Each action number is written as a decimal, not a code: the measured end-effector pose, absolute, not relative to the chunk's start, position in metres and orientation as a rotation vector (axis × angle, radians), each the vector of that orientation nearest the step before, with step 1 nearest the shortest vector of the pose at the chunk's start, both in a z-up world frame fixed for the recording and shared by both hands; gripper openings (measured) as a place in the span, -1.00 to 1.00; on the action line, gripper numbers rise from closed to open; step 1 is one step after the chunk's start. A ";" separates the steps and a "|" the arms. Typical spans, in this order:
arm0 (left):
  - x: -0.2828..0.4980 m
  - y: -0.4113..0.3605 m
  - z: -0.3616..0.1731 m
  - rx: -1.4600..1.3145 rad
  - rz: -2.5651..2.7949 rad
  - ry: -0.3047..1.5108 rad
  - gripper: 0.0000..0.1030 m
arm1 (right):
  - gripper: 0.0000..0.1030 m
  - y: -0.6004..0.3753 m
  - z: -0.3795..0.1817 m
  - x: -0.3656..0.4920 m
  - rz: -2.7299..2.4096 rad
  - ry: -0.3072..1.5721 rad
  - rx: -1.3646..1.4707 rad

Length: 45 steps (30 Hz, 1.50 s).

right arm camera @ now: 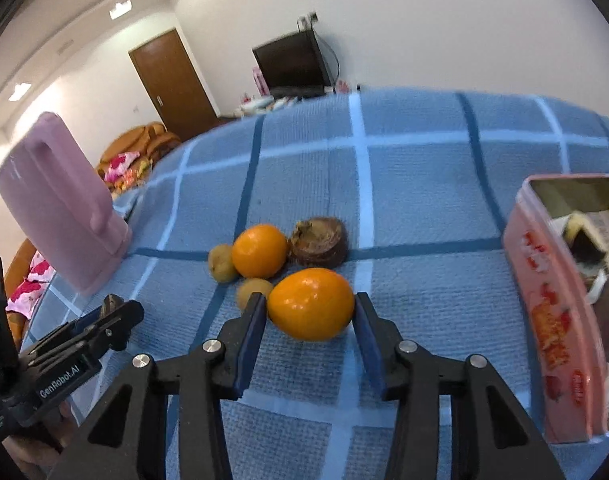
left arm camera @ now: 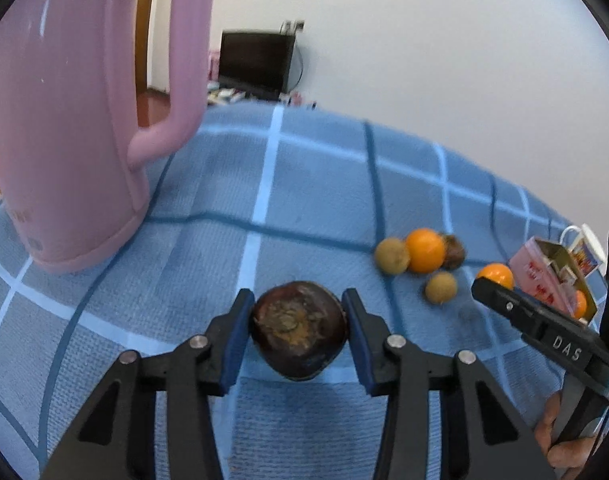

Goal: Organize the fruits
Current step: 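Grasp the dark mangosteen with the left tool while the right tool grasps an orange, then lift the mangosteen and orange and carry both toward the pink tin box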

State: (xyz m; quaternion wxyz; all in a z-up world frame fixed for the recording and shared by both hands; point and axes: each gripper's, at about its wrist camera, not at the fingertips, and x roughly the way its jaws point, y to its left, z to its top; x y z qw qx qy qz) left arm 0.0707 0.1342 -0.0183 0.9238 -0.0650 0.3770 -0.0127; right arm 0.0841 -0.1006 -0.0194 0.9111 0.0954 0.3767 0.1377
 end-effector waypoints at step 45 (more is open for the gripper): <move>0.019 0.096 0.007 -0.011 0.138 0.443 -0.09 | -0.09 -0.105 0.021 -0.006 0.116 0.419 -0.092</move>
